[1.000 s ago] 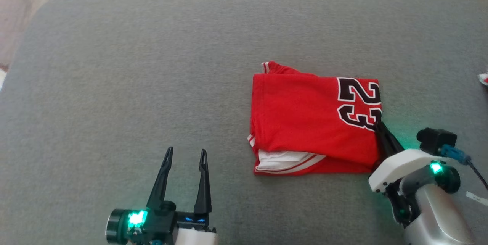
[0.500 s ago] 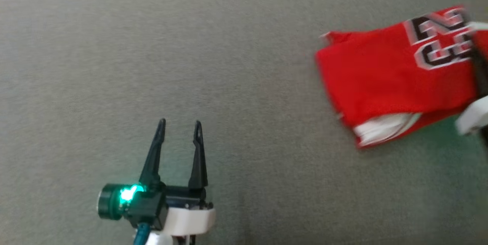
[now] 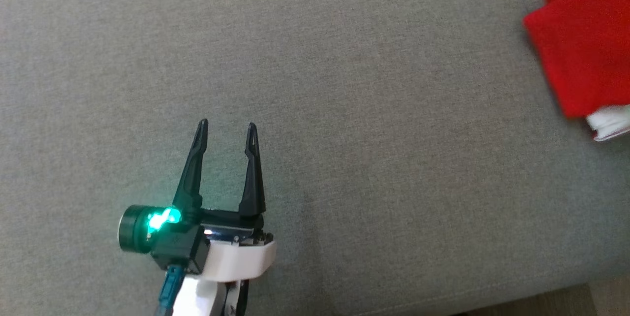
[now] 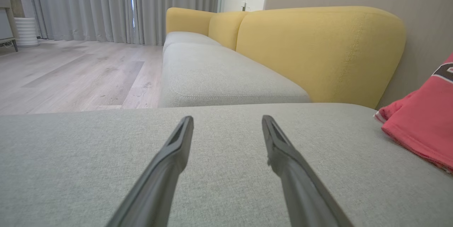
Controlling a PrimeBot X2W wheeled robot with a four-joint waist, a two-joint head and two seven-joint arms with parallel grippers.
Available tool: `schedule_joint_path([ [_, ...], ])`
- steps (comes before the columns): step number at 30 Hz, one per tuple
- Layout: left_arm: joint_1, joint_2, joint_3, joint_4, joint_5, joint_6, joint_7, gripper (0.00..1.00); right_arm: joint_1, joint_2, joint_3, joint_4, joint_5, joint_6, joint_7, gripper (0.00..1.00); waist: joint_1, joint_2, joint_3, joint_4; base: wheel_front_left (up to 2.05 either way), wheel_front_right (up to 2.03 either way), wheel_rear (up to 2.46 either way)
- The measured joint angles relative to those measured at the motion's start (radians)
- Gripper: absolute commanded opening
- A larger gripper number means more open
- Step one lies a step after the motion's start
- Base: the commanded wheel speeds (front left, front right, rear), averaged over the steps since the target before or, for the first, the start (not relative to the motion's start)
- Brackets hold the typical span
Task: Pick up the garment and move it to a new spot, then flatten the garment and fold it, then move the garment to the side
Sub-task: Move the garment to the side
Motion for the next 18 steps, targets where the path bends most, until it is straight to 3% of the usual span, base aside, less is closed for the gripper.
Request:
schedule_joint_path([
  [5, -0.010, 0.000, -0.004, 0.007, -0.021, -0.017, 0.000, 1.00, 0.014, 0.131, 0.008, -0.050, -0.053, 0.000, -0.009, 1.00, -0.0002, 0.0000, -0.029, 0.013, 0.00, 0.00, 0.00],
  [12, 0.005, -0.001, -0.008, 0.014, -0.048, -0.026, 0.000, 1.00, 0.193, 0.330, 0.085, -0.073, -0.084, 0.000, -0.020, 1.00, -0.0003, 0.0000, -0.114, 0.049, 0.00, 0.00, 0.00],
  [18, 0.071, -0.001, -0.007, 0.045, -0.036, -0.017, 0.000, 1.00, 0.315, 0.439, 0.200, -0.015, -0.043, 0.000, -0.117, 1.00, -0.0004, 0.0001, -0.210, 0.090, 0.00, 0.00, 0.00],
])
